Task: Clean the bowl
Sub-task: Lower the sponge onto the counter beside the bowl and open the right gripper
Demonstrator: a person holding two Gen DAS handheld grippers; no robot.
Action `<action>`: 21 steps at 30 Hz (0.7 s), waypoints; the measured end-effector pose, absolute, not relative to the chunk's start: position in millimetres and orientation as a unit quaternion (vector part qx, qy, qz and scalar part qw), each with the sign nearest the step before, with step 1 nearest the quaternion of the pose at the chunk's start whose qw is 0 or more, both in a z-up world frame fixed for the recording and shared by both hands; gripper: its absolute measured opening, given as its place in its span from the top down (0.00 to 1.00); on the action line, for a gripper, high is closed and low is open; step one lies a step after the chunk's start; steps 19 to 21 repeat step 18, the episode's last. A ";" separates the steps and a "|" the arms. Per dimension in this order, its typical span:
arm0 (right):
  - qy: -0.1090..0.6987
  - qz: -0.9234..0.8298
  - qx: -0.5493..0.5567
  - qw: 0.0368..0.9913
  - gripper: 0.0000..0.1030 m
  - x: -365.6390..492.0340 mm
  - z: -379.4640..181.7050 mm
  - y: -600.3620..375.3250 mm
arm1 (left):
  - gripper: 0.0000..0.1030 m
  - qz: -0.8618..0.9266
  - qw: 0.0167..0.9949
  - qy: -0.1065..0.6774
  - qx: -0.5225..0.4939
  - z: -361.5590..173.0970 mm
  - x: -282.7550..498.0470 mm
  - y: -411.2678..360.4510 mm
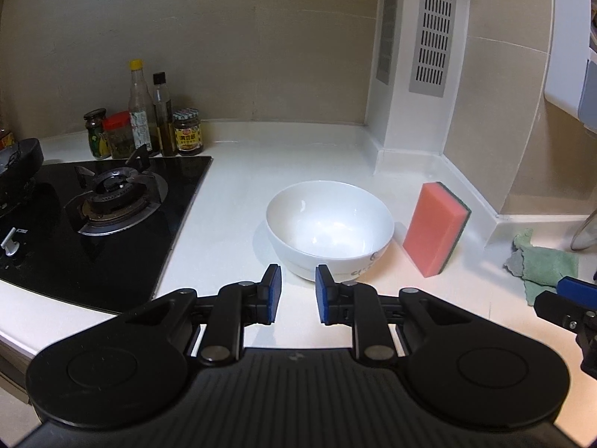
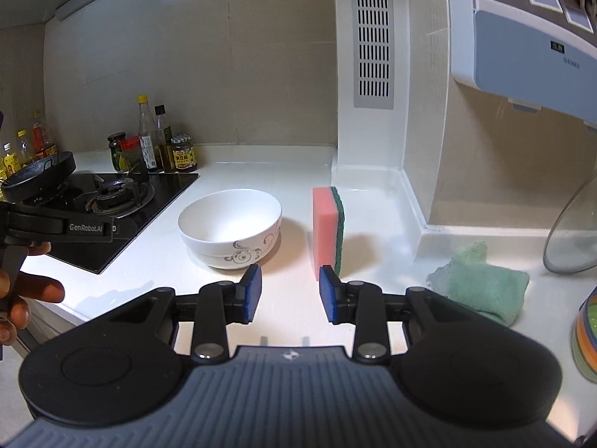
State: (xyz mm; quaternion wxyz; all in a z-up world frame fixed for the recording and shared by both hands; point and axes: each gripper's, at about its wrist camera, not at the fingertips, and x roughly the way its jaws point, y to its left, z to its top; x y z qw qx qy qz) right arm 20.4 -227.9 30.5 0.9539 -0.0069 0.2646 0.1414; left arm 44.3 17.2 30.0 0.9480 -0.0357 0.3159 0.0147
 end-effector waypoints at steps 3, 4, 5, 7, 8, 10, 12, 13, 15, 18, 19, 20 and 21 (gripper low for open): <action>0.268 0.142 -0.009 0.953 0.72 21.6 27.5 -226.8 | 0.76 0.017 0.946 0.321 -0.033 25.6 44.0 16.2; 0.270 0.143 -0.012 0.952 0.72 22.3 26.4 -225.4 | 0.76 0.017 0.945 0.324 -0.034 24.2 44.0 16.2; 0.272 0.144 -0.014 0.951 0.72 22.7 25.9 -224.4 | 0.76 0.017 0.945 0.326 -0.034 22.8 44.0 16.1; 0.274 0.149 -0.015 0.950 0.72 23.0 25.2 -222.4 | 0.76 0.016 0.944 0.327 -0.036 21.5 43.5 15.6; 0.274 0.152 -0.014 0.950 0.72 22.7 25.0 -221.0 | 0.76 0.016 0.944 0.327 -0.038 21.1 43.0 15.4; 0.275 0.156 -0.016 0.948 0.72 22.5 24.6 -218.8 | 0.76 0.018 0.944 0.327 -0.038 20.4 41.9 15.5; 0.277 0.158 -0.016 0.948 0.72 22.8 24.2 -217.0 | 0.76 0.018 0.944 0.328 -0.039 20.1 41.4 15.6; 0.278 0.159 -0.016 0.947 0.72 22.8 23.7 -216.4 | 0.76 0.018 0.944 0.328 -0.039 19.9 41.0 15.5; 0.279 0.158 -0.016 0.947 0.72 22.7 23.1 -216.6 | 0.76 0.023 0.944 0.327 -0.037 19.9 41.3 13.6; 0.280 0.157 -0.016 0.947 0.72 22.7 23.5 -217.2 | 0.76 0.029 0.945 0.323 -0.034 21.4 41.0 12.2; 0.280 0.157 -0.016 0.947 0.72 22.7 23.5 -217.2 | 0.76 0.029 0.945 0.323 -0.034 21.4 41.0 12.2; 0.280 0.157 -0.016 0.947 0.72 22.7 23.5 -217.2 | 0.76 0.029 0.945 0.323 -0.034 21.4 41.0 12.2; 0.280 0.157 -0.016 0.947 0.72 22.7 23.5 -217.2 | 0.76 0.029 0.945 0.323 -0.034 21.4 41.0 12.2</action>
